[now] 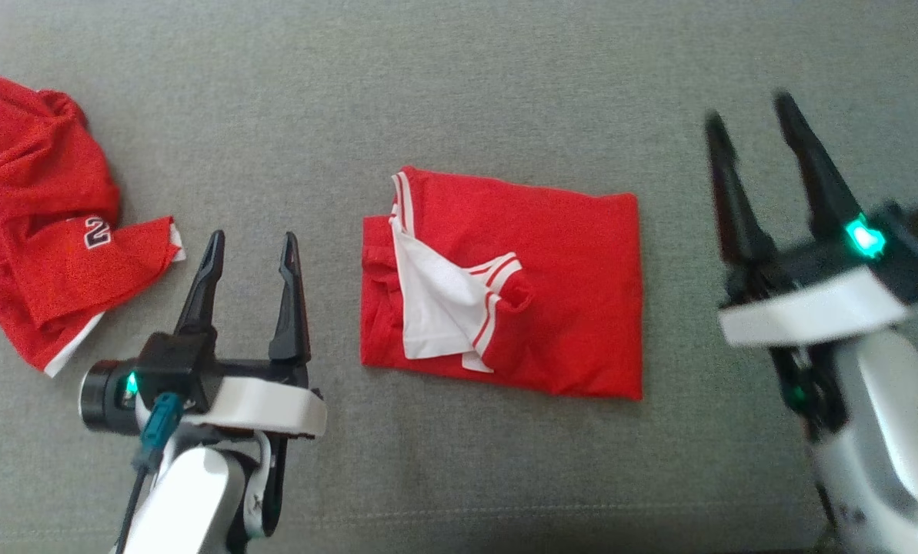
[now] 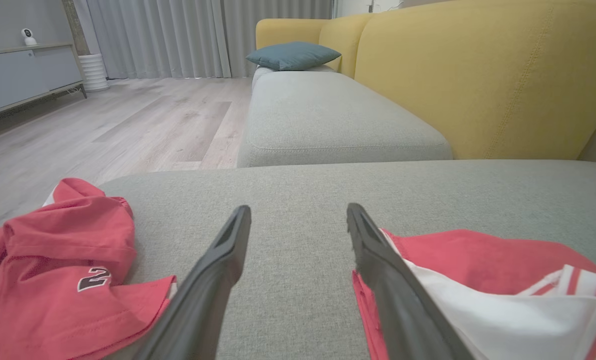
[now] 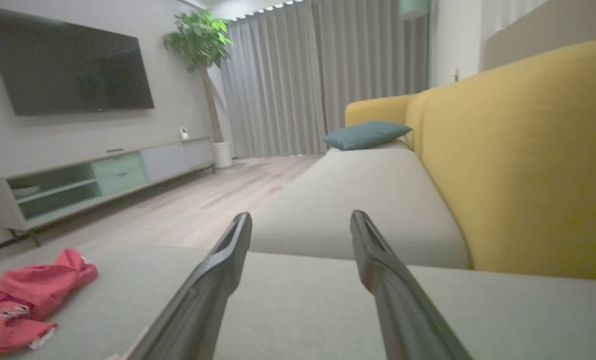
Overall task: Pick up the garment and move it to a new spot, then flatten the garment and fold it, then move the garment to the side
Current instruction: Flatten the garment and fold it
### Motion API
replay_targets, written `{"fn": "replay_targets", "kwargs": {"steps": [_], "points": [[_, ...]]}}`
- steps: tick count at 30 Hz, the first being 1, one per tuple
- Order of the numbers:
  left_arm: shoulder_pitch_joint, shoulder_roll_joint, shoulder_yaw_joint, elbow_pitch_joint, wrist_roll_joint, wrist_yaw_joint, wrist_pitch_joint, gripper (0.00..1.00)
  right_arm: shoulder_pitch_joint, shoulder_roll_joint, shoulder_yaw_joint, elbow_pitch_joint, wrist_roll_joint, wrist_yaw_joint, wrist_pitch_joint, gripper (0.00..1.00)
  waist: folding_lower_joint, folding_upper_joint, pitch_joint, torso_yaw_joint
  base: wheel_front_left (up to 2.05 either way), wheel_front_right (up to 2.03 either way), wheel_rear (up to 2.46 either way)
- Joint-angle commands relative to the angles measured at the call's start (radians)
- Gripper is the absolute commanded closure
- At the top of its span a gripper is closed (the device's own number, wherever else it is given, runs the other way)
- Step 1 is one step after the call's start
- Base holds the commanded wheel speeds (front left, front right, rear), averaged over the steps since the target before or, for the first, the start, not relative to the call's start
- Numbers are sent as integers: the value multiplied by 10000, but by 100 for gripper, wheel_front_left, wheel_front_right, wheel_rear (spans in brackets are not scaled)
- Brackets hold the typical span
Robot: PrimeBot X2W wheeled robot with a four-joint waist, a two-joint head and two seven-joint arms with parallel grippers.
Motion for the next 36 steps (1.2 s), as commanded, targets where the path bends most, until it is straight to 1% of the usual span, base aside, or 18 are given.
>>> {"fn": "replay_targets", "kwargs": {"steps": [1,6,9,11,21,36], "points": [[-217,223,393,-374,62,45,-122,0,309,-45,-22,-404,-126,35,89,0,0,0,-18,-51,0,0,0],[-212,341,473,-375,42,38,-122,0,1601,-1,-1339,-1123,-701,35,452,0,0,0,-37,-242,0,0,0],[-209,392,489,-374,39,43,-121,0,2238,164,-1812,-1501,-915,35,705,0,0,0,-76,-317,0,0,0],[-192,422,495,-383,37,60,-114,0,2580,291,-1956,-1734,-984,35,833,0,0,0,-117,-355,0,0,0],[78,575,468,-360,1,125,-45,0,3342,707,-2048,-2203,-1080,35,1215,0,0,0,-587,-474,0,0,0],[998,935,276,-386,-90,165,249,0,4240,871,-1944,-2406,-893,35,1784,0,0,0,-1864,-481,0,0,0]]}}
